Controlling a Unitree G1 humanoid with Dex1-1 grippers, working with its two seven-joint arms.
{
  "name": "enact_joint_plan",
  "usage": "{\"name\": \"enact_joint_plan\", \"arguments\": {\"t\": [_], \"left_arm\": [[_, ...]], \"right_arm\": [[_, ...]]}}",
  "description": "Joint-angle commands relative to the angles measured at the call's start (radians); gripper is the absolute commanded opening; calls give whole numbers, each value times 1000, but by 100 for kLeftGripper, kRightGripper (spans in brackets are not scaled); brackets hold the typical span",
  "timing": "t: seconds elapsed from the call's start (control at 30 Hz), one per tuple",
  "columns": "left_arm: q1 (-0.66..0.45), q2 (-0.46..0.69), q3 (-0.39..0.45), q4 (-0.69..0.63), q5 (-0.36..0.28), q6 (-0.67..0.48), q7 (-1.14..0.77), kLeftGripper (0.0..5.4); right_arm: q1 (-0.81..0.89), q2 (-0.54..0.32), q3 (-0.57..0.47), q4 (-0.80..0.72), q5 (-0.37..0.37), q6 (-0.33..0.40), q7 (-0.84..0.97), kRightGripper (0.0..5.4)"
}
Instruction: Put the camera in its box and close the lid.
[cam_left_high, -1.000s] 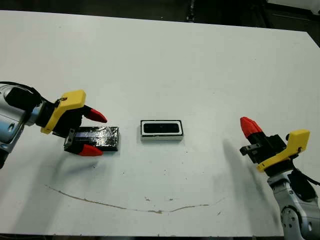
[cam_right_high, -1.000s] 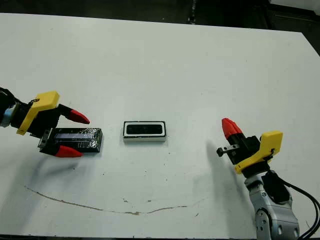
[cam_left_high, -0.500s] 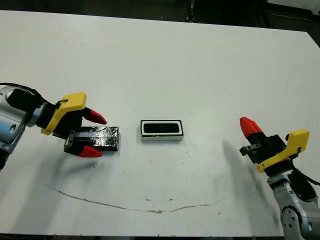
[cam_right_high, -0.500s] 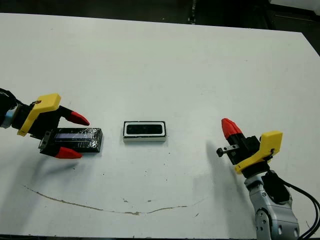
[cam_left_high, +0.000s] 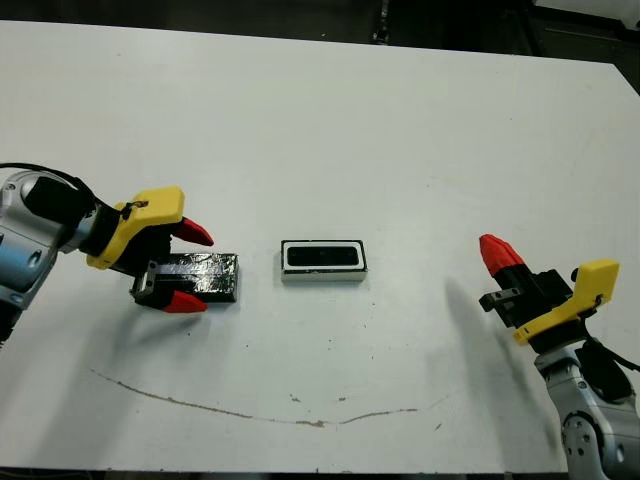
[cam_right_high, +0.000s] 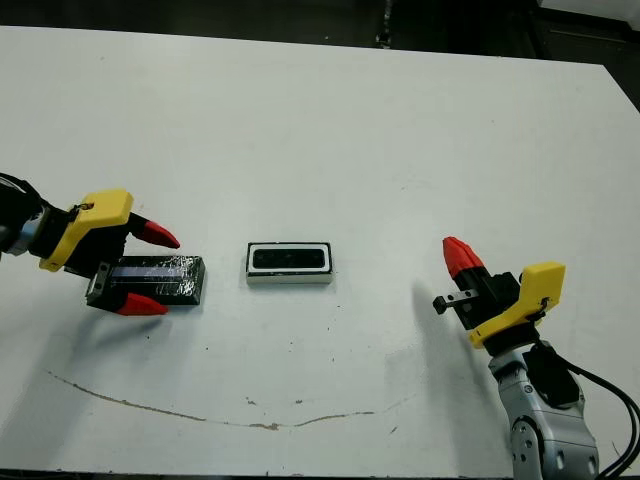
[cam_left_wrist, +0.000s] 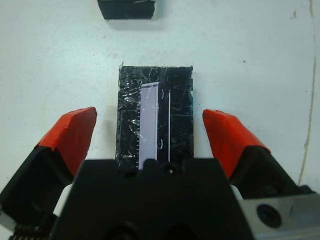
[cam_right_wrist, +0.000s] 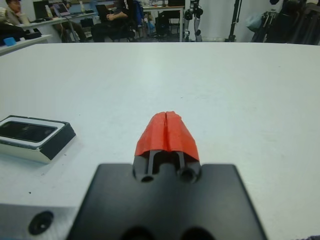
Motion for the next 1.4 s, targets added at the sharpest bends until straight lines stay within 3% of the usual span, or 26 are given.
{"name": "enact_joint_plan", "arguments": {"t": [0.03, 0.3, 0.57, 1.0, 1.4], "left_arm": [[14, 27, -20, -11, 33, -17, 2, 540], [6, 37, -43, -12, 78, -58, -15, 540], [10, 30, -39, 14, 78, -67, -14, 517], [18, 27, -34, 51, 80, -106, 6, 324], [28, -10, 22, 107, -15, -40, 21, 315]], "right_arm": [[11, -15, -7, 8, 3, 7, 1, 1], [9, -17, -8, 2, 10, 24, -1, 1], [7, -20, -7, 0, 3, 25, -3, 0], [11, -18, -5, -3, 3, 32, -9, 0], [16, -14, -2, -4, -6, 28, -13, 0]]}}
